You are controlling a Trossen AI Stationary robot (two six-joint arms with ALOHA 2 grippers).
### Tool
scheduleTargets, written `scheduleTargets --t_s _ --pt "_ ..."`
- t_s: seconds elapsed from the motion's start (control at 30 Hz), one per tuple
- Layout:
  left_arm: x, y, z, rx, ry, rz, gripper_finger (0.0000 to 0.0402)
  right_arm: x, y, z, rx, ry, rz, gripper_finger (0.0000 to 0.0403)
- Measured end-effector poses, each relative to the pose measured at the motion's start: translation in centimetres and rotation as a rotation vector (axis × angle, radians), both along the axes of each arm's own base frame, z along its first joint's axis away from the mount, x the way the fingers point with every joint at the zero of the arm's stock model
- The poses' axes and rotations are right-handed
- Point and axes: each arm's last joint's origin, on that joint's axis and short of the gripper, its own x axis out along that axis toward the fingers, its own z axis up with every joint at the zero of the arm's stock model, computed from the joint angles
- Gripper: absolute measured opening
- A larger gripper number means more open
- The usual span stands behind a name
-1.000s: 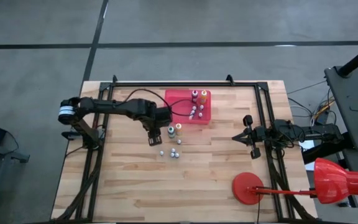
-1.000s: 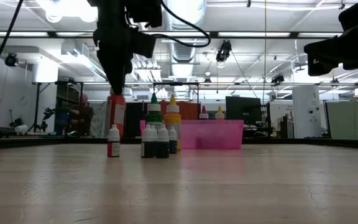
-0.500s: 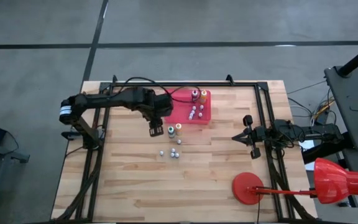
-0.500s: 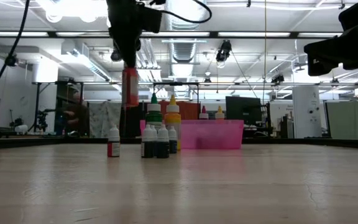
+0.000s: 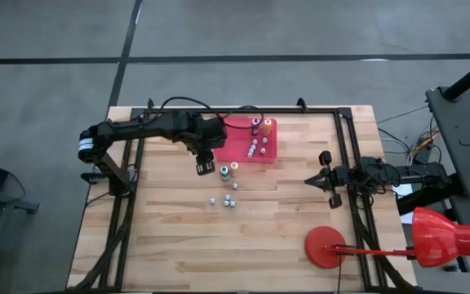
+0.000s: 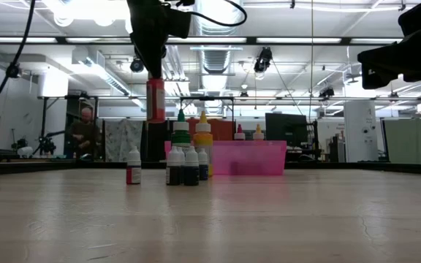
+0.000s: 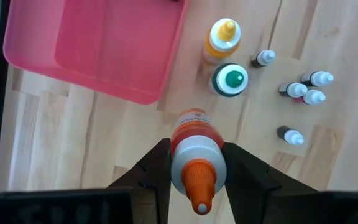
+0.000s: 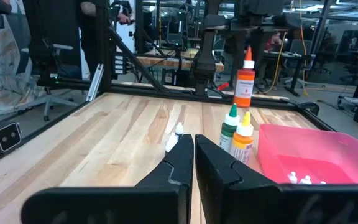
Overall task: Pick & Place food coloring
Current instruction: Put the large orange food coloring bottle into the pink bin
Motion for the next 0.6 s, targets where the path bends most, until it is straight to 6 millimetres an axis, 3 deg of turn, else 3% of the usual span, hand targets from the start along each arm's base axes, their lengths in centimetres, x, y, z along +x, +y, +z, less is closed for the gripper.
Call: scheduleTargets --t_s 0.23,0.6 --pt "0.0 1.2 0.4 0.019 -0.037 0.013 0.0095 0.0 0.0 0.0 0.000 0.000 0.000 0.0008" --pt "-0.7 4.0 3.8 0.071 -0.136 0.057 0.0095 0.0 0.0 0.0 0.000 0.000 0.001 0.0008"
